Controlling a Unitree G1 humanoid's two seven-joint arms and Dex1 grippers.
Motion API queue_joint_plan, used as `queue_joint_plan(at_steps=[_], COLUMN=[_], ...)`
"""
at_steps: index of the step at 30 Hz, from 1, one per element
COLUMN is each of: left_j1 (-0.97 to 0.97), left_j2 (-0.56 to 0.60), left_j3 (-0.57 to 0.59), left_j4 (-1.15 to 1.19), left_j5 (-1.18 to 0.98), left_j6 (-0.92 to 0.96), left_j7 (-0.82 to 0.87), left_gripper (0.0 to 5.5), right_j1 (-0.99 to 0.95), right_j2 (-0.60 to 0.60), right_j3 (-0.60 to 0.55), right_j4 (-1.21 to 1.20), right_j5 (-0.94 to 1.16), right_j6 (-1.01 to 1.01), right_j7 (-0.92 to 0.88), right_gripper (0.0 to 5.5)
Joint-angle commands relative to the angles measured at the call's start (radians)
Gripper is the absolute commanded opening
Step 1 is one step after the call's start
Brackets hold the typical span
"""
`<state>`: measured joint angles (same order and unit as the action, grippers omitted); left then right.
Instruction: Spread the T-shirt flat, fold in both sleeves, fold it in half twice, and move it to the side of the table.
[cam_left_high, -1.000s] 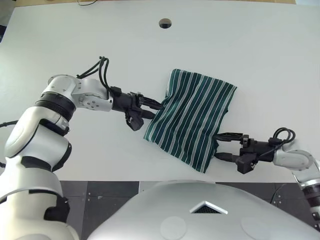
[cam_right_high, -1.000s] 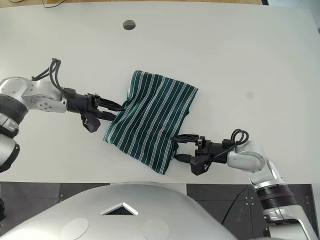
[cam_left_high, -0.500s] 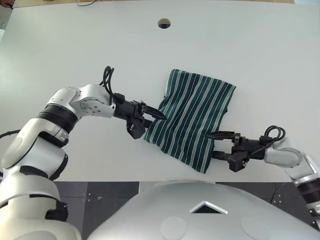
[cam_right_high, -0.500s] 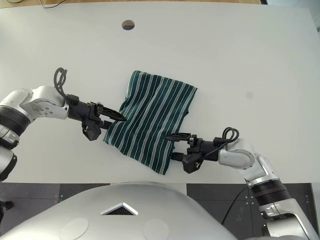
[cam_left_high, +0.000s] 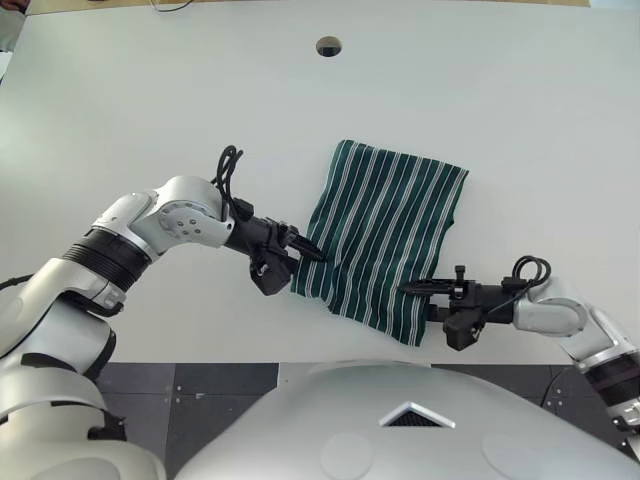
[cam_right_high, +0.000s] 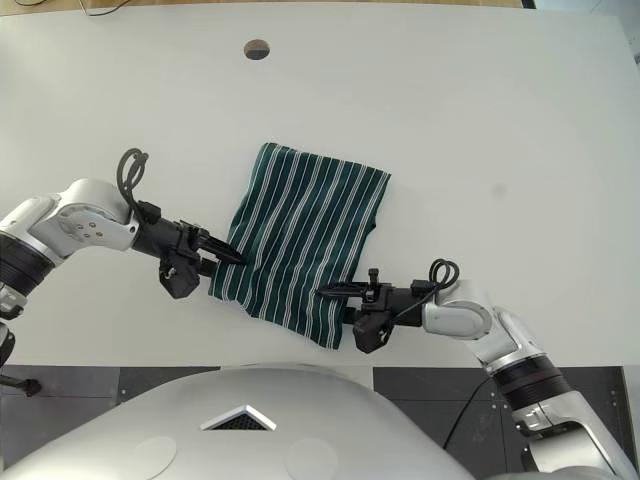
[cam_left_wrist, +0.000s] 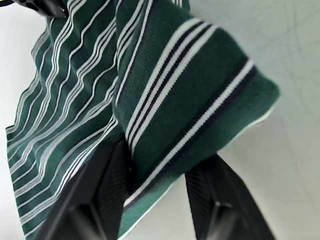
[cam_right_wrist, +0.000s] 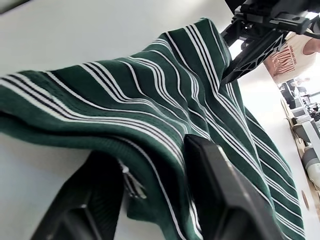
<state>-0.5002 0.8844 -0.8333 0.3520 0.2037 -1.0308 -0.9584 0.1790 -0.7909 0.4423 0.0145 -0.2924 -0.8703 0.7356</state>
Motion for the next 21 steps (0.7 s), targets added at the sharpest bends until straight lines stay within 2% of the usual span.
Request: queue_joint_plan(at_steps=[1, 5, 8, 12, 14, 15, 18, 21], left_j1=[0.039, 0.055, 0.069, 0.094, 0.157, 0.216, 0.376, 0.463], left_j2=[-0.028, -0.043, -0.055, -0.051, -0.021, 0.016, 0.182, 0.268], left_j3=[0.009, 0.029, 0.039, 0.052, 0.064, 0.077, 0.141, 0.178], left_j4=[0.035, 0.049, 0.054, 0.023, -0.098, -0.204, -0.514, -0.645], left_j5=[0.070, 0.103, 0.119, 0.092, -0.066, -0.161, -0.466, -0.632], left_j6=[0.021, -0.001, -0.006, 0.011, 0.169, 0.317, 0.714, 0.877], left_j7=[-0.026, -0.017, -0.015, -0.034, -0.089, -0.116, -0.146, -0.192], left_gripper=[1.11, 0.45, 0.11, 0.10, 0.10, 0.10, 0.10, 0.10], right_j1=[0.012, 0.004, 0.002, 0.008, 0.029, 0.040, 0.041, 0.036], right_j2=[-0.024, -0.022, -0.024, -0.029, -0.051, -0.074, -0.119, -0.134], right_j3=[0.019, 0.014, 0.015, 0.021, 0.036, 0.039, 0.010, -0.041], right_j4=[0.045, 0.046, 0.045, 0.030, -0.041, -0.096, -0.216, -0.256], right_j5=[-0.069, -0.067, -0.063, -0.017, 0.189, 0.327, 0.642, 0.798], right_j6=[0.056, 0.054, 0.054, 0.073, 0.193, 0.289, 0.547, 0.700], right_j7=[0.020, 0.009, 0.008, 0.029, 0.114, 0.174, 0.301, 0.352], right_gripper=[1.12, 0.37, 0.20, 0.19, 0.19, 0.19, 0.19, 0.19])
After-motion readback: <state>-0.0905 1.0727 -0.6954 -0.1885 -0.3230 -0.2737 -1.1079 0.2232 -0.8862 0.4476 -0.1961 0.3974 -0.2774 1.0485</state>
